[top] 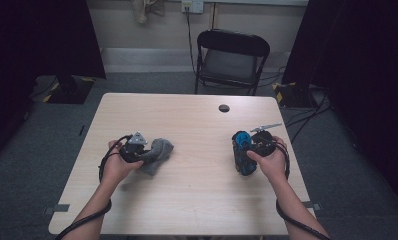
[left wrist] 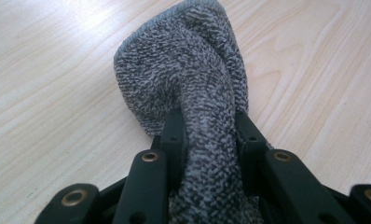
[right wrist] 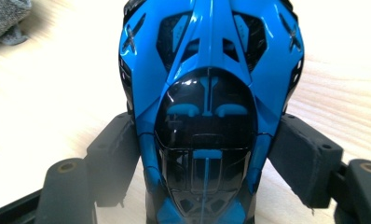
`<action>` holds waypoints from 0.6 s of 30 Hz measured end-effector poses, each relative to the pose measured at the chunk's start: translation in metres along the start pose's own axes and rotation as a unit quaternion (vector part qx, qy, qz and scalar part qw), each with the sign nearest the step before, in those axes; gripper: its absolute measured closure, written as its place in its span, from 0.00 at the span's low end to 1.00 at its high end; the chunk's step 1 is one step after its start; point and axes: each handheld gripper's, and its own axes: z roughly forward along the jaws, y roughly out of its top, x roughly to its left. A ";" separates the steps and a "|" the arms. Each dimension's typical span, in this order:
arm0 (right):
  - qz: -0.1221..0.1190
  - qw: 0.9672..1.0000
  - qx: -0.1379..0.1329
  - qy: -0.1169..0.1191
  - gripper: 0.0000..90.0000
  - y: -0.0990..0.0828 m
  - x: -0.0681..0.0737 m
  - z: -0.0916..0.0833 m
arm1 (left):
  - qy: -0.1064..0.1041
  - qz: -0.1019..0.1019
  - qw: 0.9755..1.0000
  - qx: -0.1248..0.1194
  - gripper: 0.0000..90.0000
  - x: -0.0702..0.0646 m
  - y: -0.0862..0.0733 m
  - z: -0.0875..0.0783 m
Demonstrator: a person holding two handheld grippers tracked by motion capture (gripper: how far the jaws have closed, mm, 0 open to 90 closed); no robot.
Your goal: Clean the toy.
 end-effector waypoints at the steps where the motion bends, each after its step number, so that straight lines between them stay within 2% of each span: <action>1: 0.001 1.000 0.001 0.000 0.30 0.000 -0.001 0.000 | -0.003 0.000 1.000 0.000 0.79 0.000 0.000 0.000; 5: 0.000 1.000 0.007 -0.008 0.30 0.001 -0.004 0.001 | 0.000 0.000 1.000 -0.004 0.79 0.001 -0.002 0.001; 10: 0.013 1.000 -0.003 -0.012 0.30 0.000 -0.010 0.007 | -0.003 -0.005 1.000 -0.005 0.78 0.002 -0.006 0.003; 12: 0.015 1.000 0.000 -0.014 0.30 -0.001 -0.011 0.012 | 0.002 -0.001 1.000 -0.006 0.78 0.003 -0.006 0.003; 18: 0.018 1.000 0.000 -0.018 0.30 -0.004 -0.015 0.022 | -0.001 0.004 1.000 -0.003 0.78 0.002 -0.005 0.003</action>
